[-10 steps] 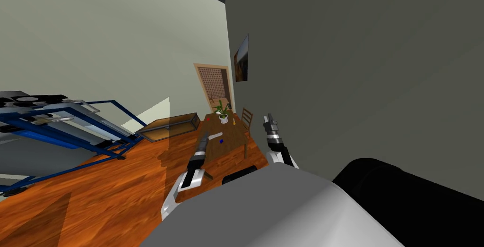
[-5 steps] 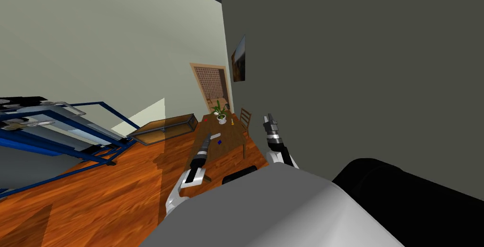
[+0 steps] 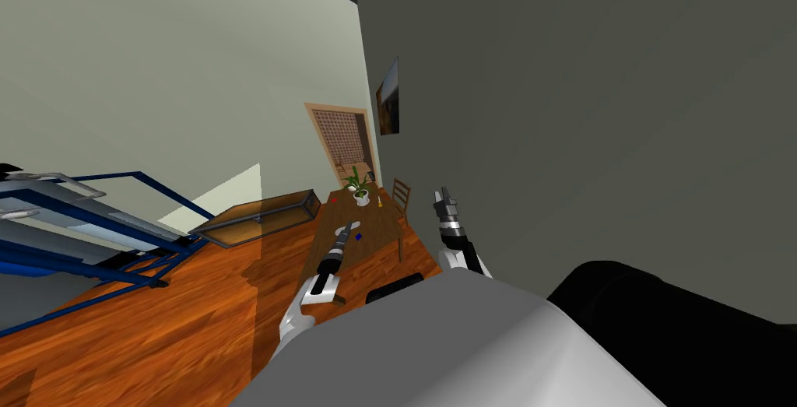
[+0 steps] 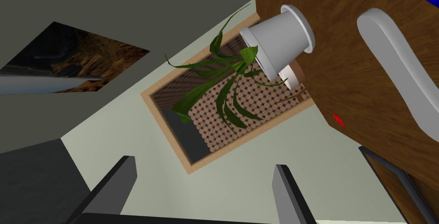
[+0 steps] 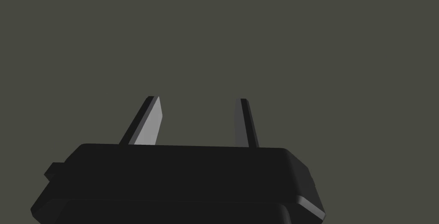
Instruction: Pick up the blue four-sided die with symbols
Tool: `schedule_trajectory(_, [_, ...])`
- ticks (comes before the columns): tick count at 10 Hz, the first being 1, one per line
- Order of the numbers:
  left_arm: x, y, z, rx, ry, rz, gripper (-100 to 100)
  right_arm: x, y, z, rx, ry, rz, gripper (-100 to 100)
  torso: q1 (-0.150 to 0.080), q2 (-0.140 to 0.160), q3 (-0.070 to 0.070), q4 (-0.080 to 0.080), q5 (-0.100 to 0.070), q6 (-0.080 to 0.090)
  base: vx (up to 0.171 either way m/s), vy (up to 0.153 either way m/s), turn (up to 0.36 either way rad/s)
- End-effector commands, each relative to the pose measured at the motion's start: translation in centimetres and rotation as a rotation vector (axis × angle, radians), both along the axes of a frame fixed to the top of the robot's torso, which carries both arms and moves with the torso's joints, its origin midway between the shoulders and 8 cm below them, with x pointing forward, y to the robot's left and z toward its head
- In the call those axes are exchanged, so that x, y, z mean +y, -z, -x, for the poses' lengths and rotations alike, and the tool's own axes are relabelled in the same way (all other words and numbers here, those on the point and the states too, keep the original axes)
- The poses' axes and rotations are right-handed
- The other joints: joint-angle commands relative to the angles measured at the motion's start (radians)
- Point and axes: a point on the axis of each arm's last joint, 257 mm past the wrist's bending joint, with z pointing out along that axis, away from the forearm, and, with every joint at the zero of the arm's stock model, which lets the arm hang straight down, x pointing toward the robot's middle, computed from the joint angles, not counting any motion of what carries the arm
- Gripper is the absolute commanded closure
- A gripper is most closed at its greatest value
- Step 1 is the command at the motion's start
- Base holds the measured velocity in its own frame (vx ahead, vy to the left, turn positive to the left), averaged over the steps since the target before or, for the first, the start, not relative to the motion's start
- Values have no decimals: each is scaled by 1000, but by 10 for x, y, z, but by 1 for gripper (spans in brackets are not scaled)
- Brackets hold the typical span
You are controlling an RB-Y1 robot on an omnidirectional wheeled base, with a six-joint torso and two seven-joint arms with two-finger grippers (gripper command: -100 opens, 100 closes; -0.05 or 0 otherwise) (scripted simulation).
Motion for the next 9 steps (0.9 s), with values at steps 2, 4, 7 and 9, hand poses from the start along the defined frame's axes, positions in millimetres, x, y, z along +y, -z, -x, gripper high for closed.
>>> schedule_trajectory(2, [7,30,-2,80,-2,-69,-100,0,0,0,0,0,0,0,0,0,0,0,0,0,16,5,-73])
schedule_trajectory(4, [13,49,-2,129,-3,-113,-100,0,0,0,0,0,0,0,0,0,0,0,0,-1,12,5,-60])
schedule_trajectory(7, [21,73,1,190,-6,-158,-100,0,0,0,0,0,0,0,0,0,0,0,0,0,15,7,-66])
schedule_trajectory(9, [32,96,0,258,-2,-244,-100,0,0,0,0,0,0,0,0,0,0,0,0,0,28,2,-122])
